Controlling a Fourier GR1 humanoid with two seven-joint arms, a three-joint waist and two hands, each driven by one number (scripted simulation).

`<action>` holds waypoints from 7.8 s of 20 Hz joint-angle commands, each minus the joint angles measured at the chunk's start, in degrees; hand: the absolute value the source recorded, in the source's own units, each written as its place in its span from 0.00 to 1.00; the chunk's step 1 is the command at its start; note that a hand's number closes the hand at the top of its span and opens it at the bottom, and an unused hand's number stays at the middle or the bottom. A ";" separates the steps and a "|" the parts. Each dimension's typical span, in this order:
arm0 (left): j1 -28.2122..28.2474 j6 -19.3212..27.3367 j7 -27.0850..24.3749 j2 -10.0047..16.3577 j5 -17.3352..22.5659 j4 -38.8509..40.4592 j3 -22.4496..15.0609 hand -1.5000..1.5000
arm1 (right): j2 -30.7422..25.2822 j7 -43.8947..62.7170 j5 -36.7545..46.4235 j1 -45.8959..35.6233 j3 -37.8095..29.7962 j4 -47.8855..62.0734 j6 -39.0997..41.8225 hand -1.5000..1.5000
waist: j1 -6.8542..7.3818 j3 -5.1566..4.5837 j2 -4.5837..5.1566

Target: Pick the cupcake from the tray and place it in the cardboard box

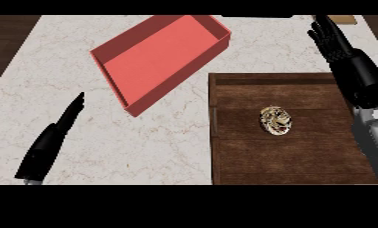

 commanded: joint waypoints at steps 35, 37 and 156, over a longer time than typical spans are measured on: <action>-6.77 5.58 9.19 0.23 -4.77 9.81 13.68 0.50 | -16.77 19.82 25.62 12.01 10.71 -10.38 12.43 0.00 | -0.90 -0.67 -0.02; -6.77 6.57 10.12 -1.20 -5.99 8.82 13.24 0.50 | -15.40 21.60 25.69 11.46 12.06 -10.63 15.26 0.00 | -1.31 -0.64 -0.04; -15.59 -5.70 10.28 -17.16 -25.97 10.74 25.04 0.50 | 29.24 21.87 44.56 -60.35 -5.23 69.11 -26.03 0.00 | 5.84 -0.72 3.05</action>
